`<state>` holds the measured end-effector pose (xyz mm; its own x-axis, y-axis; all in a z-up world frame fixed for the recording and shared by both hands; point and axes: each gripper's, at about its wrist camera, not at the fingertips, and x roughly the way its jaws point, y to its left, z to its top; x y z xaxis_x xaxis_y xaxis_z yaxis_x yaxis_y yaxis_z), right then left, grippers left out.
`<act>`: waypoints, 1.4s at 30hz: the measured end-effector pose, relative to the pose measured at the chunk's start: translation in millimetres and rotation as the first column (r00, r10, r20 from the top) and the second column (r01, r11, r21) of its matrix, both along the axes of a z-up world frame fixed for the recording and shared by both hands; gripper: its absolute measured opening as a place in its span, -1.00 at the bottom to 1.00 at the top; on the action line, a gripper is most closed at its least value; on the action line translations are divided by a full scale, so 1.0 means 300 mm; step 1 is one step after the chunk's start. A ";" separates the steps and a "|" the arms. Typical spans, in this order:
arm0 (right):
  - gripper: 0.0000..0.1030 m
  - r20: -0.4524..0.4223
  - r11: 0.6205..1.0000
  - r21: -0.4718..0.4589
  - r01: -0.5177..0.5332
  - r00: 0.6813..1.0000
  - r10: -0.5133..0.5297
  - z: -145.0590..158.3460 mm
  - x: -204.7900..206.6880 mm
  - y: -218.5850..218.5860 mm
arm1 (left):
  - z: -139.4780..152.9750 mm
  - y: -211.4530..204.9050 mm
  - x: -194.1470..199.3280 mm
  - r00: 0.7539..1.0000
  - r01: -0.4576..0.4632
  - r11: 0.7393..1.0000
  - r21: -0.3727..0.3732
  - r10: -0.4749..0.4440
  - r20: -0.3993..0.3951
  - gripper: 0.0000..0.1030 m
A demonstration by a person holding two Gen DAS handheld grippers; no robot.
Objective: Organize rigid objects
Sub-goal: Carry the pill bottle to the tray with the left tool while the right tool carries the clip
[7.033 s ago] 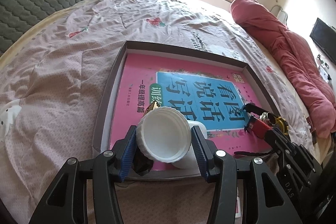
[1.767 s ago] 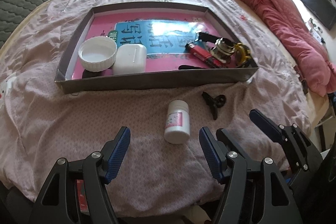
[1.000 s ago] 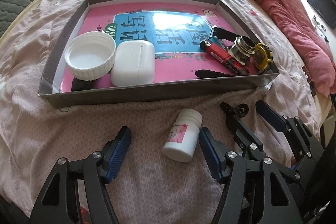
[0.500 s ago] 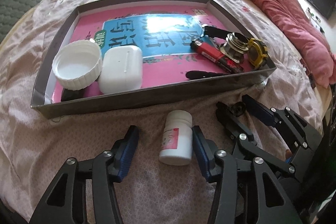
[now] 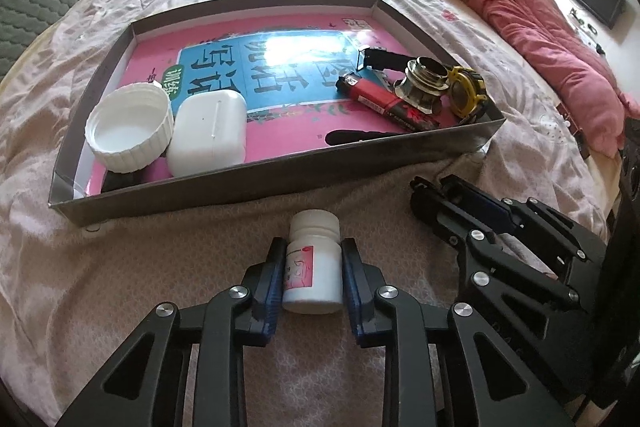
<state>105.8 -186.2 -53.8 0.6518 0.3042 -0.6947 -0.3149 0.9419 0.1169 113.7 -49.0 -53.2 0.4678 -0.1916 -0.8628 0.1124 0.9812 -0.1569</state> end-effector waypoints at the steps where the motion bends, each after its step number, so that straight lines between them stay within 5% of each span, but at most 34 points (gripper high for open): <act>1: -0.53 -0.001 1.000 0.010 0.001 1.000 -0.001 0.002 -0.001 -0.006 | 0.001 0.002 -0.002 1.000 -0.003 1.000 -0.002 0.003 0.001 -0.47; 24: -0.53 0.061 0.998 0.063 -0.011 0.998 0.007 0.077 -0.067 -0.047 | 0.138 0.041 -0.066 0.996 -0.042 0.999 -0.002 0.042 0.084 -0.47; 42: -0.53 0.203 0.999 0.039 -0.024 0.979 0.016 0.171 -0.139 -0.034 | 0.236 0.108 -0.085 0.982 -0.099 0.995 -0.013 0.100 0.158 -0.47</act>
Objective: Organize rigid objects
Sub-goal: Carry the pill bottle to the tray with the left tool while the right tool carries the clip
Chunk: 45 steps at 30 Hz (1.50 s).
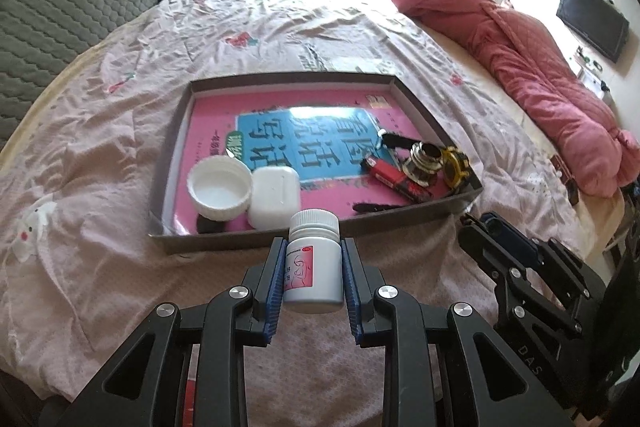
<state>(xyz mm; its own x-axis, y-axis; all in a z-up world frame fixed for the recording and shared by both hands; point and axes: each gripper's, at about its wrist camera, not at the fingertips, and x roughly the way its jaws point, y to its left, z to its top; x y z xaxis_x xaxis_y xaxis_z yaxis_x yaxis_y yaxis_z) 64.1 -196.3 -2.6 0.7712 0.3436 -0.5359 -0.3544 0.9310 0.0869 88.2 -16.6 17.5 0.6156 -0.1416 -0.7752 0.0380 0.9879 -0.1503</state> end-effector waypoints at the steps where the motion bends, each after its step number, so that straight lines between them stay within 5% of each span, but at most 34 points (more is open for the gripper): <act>1: -0.53 0.008 1.000 -0.003 -0.001 1.000 0.001 0.004 -0.002 0.002 | 0.005 0.005 0.000 1.000 -0.004 1.000 -0.003 0.004 0.004 -0.47; 45: -0.53 0.134 0.996 -0.028 0.083 0.988 -0.078 0.031 0.137 0.024 | 0.013 -0.036 0.177 0.998 -0.008 1.000 -0.019 0.010 0.060 -0.47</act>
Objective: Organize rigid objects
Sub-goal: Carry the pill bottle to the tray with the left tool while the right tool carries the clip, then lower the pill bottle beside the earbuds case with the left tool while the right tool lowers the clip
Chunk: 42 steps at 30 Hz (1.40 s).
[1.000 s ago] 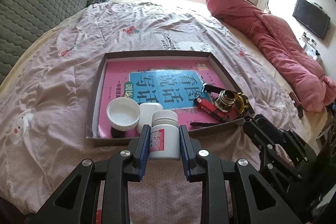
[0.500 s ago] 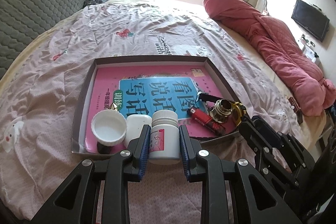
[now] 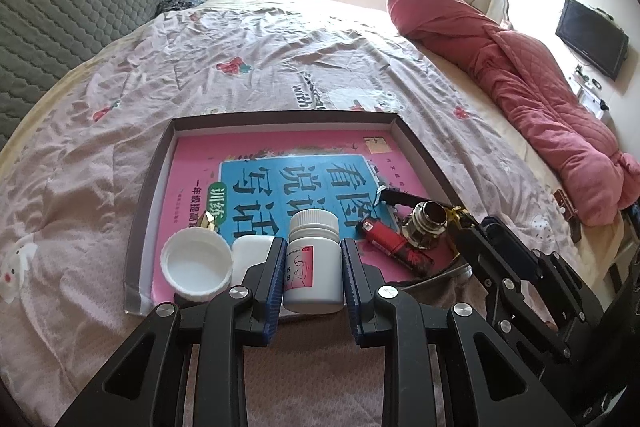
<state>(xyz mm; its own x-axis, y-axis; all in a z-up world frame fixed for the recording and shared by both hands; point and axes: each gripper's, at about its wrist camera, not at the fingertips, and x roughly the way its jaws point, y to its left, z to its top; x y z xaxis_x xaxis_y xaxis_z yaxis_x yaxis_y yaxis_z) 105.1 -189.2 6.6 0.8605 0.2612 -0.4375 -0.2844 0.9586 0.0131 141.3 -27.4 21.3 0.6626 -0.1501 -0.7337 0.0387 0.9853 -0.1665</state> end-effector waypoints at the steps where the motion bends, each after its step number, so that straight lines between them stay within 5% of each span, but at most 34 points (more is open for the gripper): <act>1: -0.53 -0.001 1.000 0.002 -0.003 1.000 0.003 0.000 -0.002 -0.002 | -0.002 -0.002 0.005 1.000 0.001 1.000 0.004 -0.001 -0.001 -0.47; 14: -0.53 0.013 1.000 -0.014 0.014 1.000 -0.014 -0.012 0.060 -0.018 | -0.044 -0.026 0.075 1.000 0.002 0.999 0.032 -0.001 -0.026 -0.47; 42: -0.53 -0.108 0.999 -0.036 0.016 0.994 -0.020 -0.097 0.125 -0.018 | -0.174 -0.075 0.139 0.996 0.030 0.999 0.037 -0.027 -0.089 -0.47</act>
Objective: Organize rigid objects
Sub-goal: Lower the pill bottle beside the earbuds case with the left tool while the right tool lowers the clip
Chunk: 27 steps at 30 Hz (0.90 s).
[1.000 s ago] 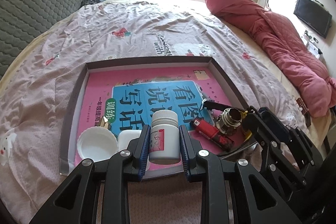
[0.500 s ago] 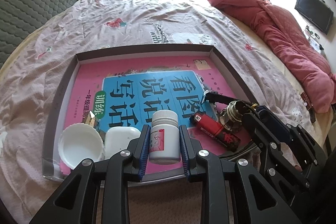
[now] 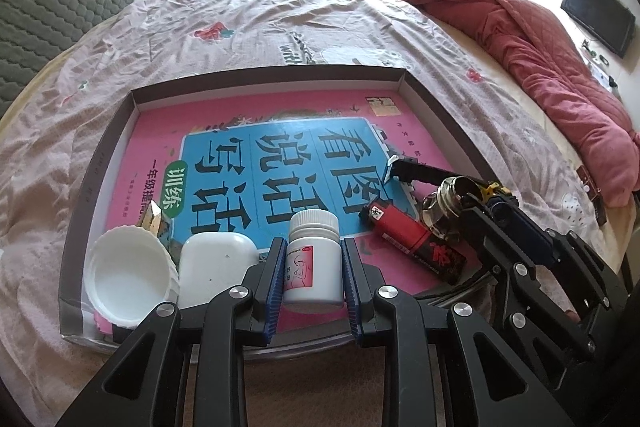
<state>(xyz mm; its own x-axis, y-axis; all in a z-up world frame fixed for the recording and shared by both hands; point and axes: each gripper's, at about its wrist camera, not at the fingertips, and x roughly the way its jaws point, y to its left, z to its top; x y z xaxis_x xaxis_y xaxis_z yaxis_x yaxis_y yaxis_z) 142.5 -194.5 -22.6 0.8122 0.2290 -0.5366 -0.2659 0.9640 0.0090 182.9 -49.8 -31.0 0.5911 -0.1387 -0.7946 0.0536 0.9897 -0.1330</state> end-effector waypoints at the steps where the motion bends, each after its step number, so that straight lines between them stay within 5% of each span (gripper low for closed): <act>1: -0.53 0.001 1.000 -0.001 0.001 1.000 -0.001 0.000 0.000 0.001 | -0.001 -0.001 0.000 1.000 0.001 1.000 -0.001 -0.001 -0.003 -0.47; 27: -0.53 0.008 0.994 -0.105 0.014 1.000 -0.013 -0.020 -0.006 0.035 | -0.027 -0.007 0.007 1.000 0.007 1.000 0.014 -0.007 -0.028 -0.47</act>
<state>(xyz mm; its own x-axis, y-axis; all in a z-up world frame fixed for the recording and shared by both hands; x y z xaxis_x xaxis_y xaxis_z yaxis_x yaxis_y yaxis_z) 140.7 -184.0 -28.5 0.8188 0.1611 -0.5510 -0.2528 0.9629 -0.0941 185.0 -52.0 -39.0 0.5679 -0.1311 -0.8126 0.0570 0.9911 -0.1200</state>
